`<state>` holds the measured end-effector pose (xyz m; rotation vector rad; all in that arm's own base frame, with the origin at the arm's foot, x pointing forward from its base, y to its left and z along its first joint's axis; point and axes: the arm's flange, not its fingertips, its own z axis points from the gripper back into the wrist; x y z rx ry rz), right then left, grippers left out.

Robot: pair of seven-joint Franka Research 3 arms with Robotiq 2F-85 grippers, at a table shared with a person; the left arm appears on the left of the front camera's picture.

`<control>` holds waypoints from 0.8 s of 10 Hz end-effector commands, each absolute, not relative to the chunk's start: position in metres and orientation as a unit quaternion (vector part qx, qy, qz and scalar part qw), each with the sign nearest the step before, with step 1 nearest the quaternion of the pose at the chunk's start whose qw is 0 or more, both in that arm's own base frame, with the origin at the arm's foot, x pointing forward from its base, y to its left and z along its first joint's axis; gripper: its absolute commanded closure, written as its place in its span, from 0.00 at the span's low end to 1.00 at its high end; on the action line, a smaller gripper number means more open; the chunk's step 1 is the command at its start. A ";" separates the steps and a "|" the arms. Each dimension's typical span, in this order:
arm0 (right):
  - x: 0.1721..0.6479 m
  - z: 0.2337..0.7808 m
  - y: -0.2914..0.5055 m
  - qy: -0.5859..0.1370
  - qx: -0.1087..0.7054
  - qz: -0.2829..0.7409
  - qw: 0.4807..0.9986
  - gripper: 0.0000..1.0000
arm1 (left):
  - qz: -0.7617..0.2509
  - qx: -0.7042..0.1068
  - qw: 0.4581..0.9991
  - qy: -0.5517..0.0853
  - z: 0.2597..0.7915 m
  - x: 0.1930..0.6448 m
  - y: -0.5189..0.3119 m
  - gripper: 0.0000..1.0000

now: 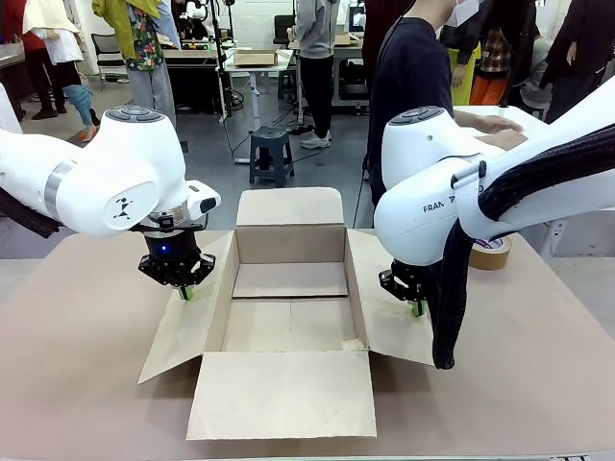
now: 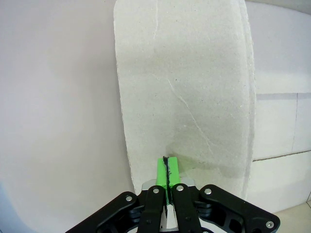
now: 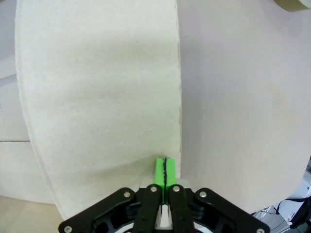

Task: Wrap the clocks to prevent damage.
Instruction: Once the human has placed the objects inside and stepped back, release both hands from the side flaps of the Package Box.

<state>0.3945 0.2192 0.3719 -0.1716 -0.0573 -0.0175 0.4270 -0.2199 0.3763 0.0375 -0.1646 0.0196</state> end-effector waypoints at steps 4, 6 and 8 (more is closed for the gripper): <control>0.394 0.372 0.218 -0.028 -0.087 -0.010 0.996 0.99 | 0.007 0.020 0.996 -0.082 0.375 0.425 -0.222 0.99; 0.394 0.372 0.218 -0.028 -0.087 -0.010 0.996 0.99 | 0.007 0.020 0.996 -0.082 0.375 0.425 -0.222 0.99; 0.394 0.372 0.218 -0.028 -0.087 -0.010 0.996 0.99 | 0.007 0.020 0.996 -0.082 0.375 0.425 -0.222 0.99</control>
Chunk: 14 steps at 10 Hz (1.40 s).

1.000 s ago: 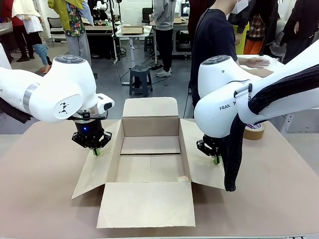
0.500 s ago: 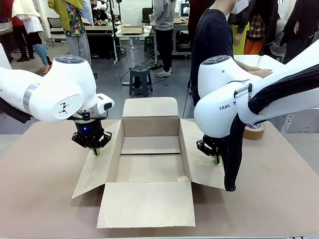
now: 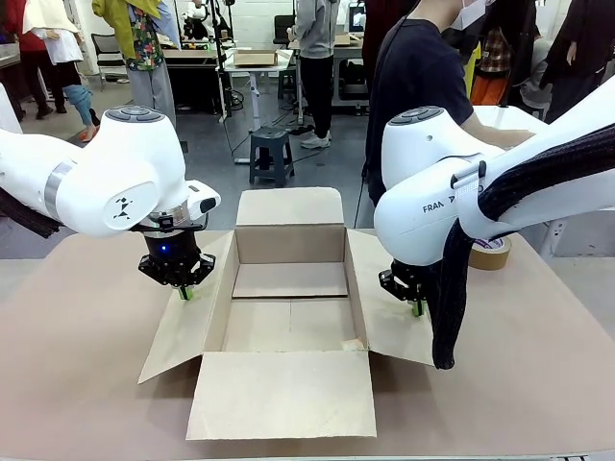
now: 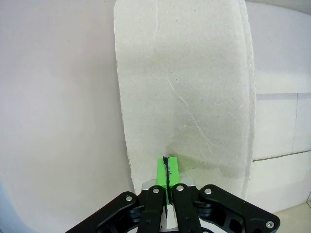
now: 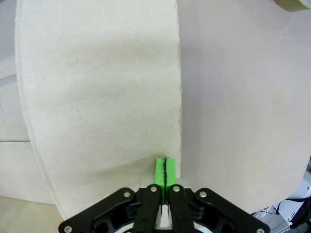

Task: Wrap the clocks to prevent damage.
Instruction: Once the human has placed the objects inside and stepped back, release both hands from the side flaps of the Package Box.

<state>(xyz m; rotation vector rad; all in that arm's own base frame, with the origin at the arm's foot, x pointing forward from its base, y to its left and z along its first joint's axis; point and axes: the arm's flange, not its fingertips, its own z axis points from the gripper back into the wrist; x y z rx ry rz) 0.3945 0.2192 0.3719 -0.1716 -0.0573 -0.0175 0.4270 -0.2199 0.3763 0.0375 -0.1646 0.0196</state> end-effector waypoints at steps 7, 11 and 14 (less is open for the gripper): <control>0.394 0.372 0.218 -0.028 -0.087 -0.010 0.996 0.99 | 0.007 0.020 0.996 -0.082 0.375 0.425 -0.222 0.99; 0.394 0.372 0.218 -0.028 -0.087 -0.010 0.996 0.99 | 0.007 0.020 0.996 -0.082 0.375 0.425 -0.222 0.99; 0.394 0.372 0.218 -0.028 -0.087 -0.010 0.996 0.99 | 0.007 0.020 0.996 -0.082 0.375 0.425 -0.222 0.99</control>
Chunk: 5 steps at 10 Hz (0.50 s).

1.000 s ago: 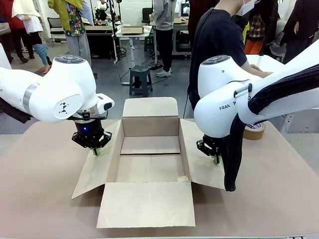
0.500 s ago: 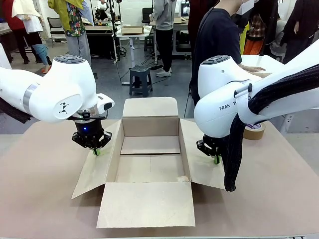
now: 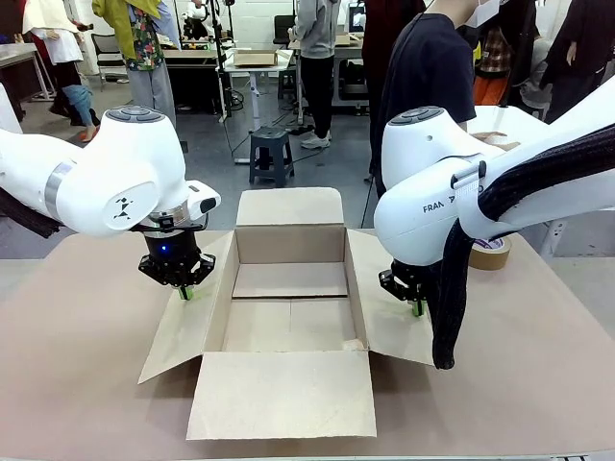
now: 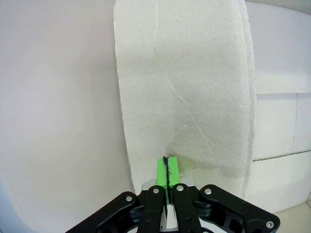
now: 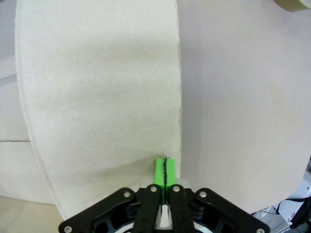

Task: Wrap the clocks to prevent damage.
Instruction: Once the human has placed the objects inside and stepped back, release both hands from the side flaps of the Package Box.

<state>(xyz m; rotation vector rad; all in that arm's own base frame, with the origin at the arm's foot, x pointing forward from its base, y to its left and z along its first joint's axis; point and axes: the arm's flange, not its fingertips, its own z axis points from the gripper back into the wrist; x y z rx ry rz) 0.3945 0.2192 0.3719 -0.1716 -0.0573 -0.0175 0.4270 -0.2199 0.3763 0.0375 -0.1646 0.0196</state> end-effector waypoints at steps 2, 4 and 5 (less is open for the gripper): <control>0.394 0.372 0.218 -0.028 -0.087 -0.010 0.996 0.99 | 0.007 0.020 0.996 -0.082 0.375 0.425 -0.222 0.99; 0.394 0.372 0.218 -0.028 -0.087 -0.010 0.996 0.99 | 0.007 0.020 0.996 -0.082 0.375 0.425 -0.222 0.99; 0.394 0.372 0.218 -0.028 -0.087 -0.010 0.996 0.99 | 0.007 0.020 0.996 -0.082 0.375 0.425 -0.222 0.99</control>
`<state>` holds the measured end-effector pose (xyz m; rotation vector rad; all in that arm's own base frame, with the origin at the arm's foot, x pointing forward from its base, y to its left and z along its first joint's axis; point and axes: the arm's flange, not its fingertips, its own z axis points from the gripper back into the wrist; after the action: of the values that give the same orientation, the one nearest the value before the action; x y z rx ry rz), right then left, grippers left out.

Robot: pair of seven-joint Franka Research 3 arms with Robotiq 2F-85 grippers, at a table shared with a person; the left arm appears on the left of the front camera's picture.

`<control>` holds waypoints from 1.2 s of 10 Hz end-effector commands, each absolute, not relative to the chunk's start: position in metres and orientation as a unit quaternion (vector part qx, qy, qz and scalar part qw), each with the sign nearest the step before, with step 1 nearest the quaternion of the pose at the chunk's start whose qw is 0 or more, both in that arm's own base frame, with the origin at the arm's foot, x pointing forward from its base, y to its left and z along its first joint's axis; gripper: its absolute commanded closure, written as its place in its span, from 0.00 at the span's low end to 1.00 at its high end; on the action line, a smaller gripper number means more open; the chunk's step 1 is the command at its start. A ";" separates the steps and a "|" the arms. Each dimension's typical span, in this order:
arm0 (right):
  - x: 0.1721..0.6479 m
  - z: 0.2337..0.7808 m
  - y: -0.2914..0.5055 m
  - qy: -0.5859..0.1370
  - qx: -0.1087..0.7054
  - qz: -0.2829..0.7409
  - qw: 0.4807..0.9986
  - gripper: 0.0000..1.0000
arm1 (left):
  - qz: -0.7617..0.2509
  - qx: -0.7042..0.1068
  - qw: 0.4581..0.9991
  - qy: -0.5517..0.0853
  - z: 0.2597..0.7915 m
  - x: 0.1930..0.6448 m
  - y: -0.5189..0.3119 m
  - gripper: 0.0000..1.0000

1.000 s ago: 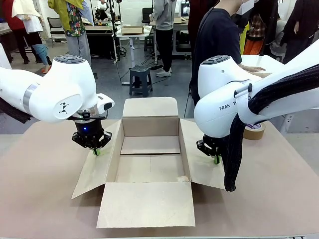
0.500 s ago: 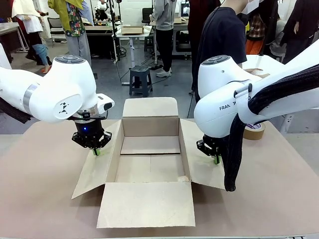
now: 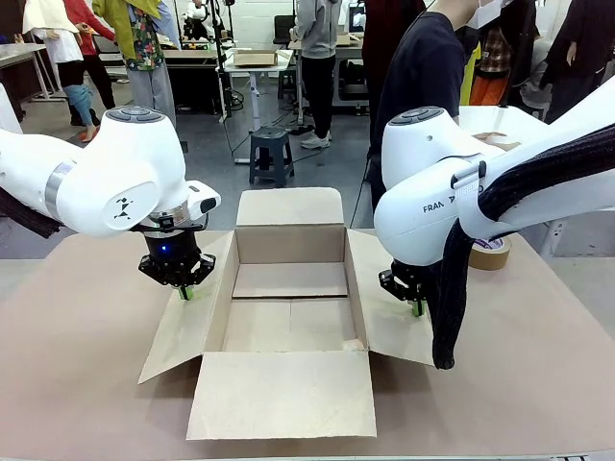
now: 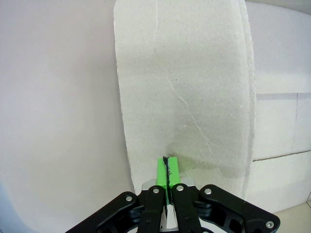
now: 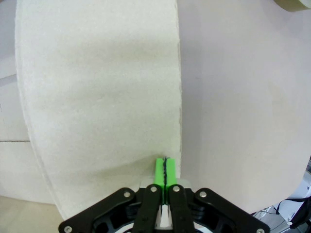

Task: Wrap the clocks to prevent damage.
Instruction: Once the human has placed the objects inside and stepped back, release both hands from the side flaps of the Package Box.

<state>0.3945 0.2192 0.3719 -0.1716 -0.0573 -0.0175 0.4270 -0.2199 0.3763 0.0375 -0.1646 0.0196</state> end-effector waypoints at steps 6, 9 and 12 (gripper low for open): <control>0.394 0.372 0.218 -0.028 -0.087 -0.010 0.996 0.99 | 0.007 0.020 0.996 -0.082 0.375 0.425 -0.222 0.99; 0.394 0.372 0.218 -0.028 -0.087 -0.010 0.996 0.99 | 0.007 0.020 0.996 -0.082 0.375 0.425 -0.222 0.99; 0.394 0.372 0.218 -0.028 -0.087 -0.010 0.996 0.99 | 0.007 0.020 0.996 -0.082 0.375 0.425 -0.222 0.99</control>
<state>0.3945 0.2192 0.3719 -0.1716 -0.0573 -0.0175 0.4270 -0.2199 0.3763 0.0375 -0.1646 0.0196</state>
